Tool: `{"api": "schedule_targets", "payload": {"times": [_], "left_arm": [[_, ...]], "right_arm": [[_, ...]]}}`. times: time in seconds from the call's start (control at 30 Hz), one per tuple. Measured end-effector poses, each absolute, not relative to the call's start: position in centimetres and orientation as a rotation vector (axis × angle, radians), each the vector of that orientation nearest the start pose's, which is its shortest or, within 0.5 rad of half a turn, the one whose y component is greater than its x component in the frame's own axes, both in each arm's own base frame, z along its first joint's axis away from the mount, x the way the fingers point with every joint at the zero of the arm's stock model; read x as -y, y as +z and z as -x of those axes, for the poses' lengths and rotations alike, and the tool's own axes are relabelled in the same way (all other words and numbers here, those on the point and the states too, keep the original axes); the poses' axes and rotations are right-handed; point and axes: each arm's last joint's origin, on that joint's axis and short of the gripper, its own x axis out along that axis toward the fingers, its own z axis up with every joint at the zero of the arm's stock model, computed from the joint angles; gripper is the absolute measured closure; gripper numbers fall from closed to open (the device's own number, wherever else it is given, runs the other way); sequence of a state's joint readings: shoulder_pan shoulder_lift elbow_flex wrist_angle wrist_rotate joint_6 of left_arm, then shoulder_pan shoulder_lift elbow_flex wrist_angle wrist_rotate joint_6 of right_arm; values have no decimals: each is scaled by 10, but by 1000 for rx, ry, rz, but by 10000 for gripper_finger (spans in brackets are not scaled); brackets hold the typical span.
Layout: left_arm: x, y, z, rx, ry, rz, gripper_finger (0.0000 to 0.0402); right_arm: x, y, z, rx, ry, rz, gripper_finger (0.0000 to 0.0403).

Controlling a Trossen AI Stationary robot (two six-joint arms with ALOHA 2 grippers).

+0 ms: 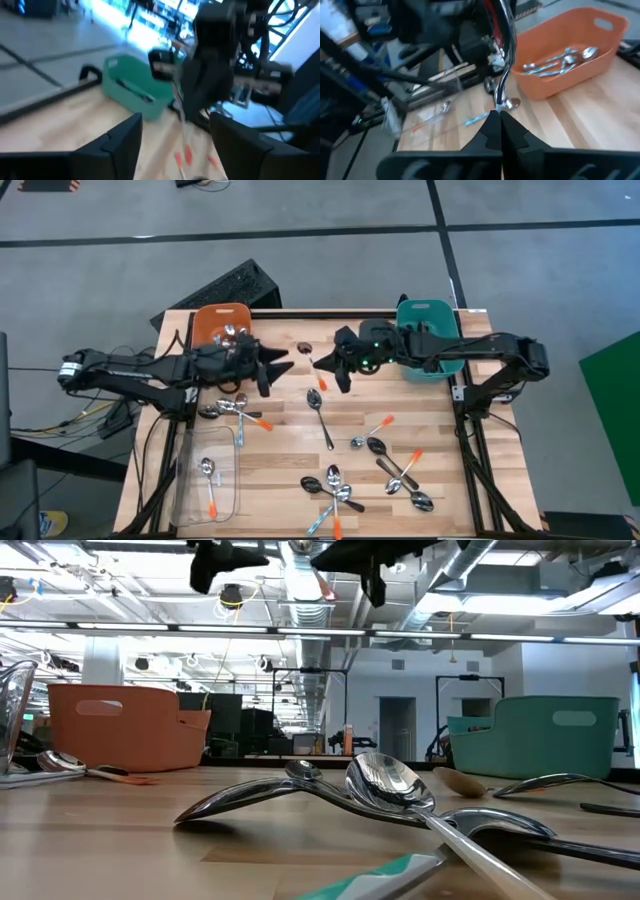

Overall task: Sort silverware by color (type)
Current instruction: Put the orange spoon into the transparent bin

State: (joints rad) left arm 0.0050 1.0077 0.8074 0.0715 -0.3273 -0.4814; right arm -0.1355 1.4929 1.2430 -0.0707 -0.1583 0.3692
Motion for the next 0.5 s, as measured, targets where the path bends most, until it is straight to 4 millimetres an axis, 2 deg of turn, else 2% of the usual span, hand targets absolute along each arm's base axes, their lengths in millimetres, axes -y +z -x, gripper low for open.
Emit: {"api": "schedule_targets", "payload": {"times": [0.17, 0.33, 0.5], "left_arm": [[-20, 332, -231, 46, 364, 393, 176], [-28, 332, -236, 38, 316, 381, 177], [-34, 335, -250, 40, 285, 359, 200]], "right_arm": [[46, 333, -340, -333, 10, -395, 398], [46, 334, -340, -329, 34, -367, 398], [45, 334, -340, -329, 41, -341, 398]]}}
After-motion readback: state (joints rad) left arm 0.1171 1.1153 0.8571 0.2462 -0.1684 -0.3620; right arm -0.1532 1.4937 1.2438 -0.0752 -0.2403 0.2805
